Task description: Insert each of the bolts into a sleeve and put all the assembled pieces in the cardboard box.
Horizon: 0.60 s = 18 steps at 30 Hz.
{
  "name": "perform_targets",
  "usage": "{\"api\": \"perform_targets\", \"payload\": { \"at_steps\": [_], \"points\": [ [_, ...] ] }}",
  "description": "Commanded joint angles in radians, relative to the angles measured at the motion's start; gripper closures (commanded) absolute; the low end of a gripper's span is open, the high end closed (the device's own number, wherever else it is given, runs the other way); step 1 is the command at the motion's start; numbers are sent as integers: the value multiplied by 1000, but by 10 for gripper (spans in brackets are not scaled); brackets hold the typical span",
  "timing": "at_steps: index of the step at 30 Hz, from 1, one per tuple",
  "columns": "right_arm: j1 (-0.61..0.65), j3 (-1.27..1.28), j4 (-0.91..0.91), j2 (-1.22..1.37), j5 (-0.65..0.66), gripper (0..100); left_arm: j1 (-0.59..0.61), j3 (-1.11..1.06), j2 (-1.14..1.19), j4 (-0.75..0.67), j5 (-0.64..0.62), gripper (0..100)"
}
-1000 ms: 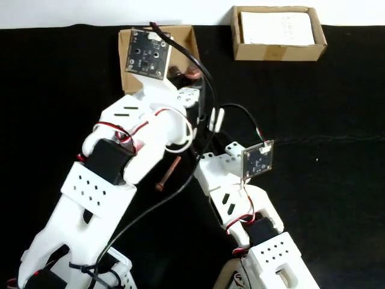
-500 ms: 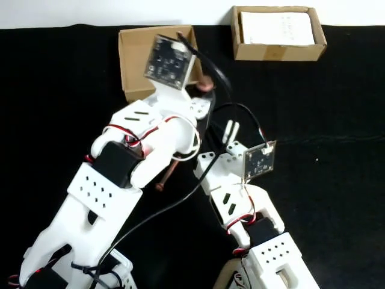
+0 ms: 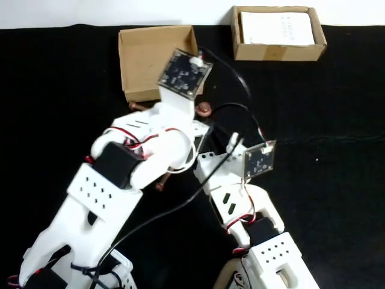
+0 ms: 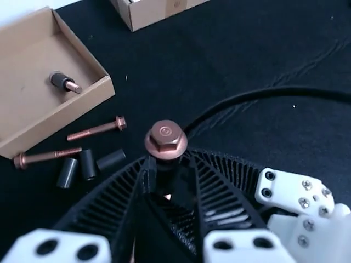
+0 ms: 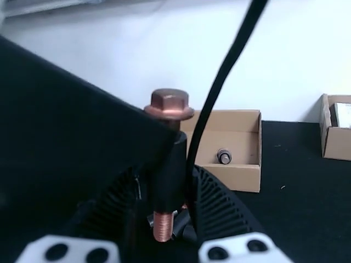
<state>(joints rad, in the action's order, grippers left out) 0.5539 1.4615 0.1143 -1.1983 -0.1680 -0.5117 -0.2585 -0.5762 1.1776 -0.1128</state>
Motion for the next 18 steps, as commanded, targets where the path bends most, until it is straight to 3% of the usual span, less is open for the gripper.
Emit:
{"api": "perform_targets", "payload": {
  "at_steps": [1,5,18],
  "points": [
    [-7,-10,15,-25,-2,991,-12,16,-7,15,0,880],
    [-19,-1,13,-24,-2,991,-12,84,16,155,-3,800],
    [-44,-36,13,-21,-2,991,91,486,105,470,0,796]
  ]
}}
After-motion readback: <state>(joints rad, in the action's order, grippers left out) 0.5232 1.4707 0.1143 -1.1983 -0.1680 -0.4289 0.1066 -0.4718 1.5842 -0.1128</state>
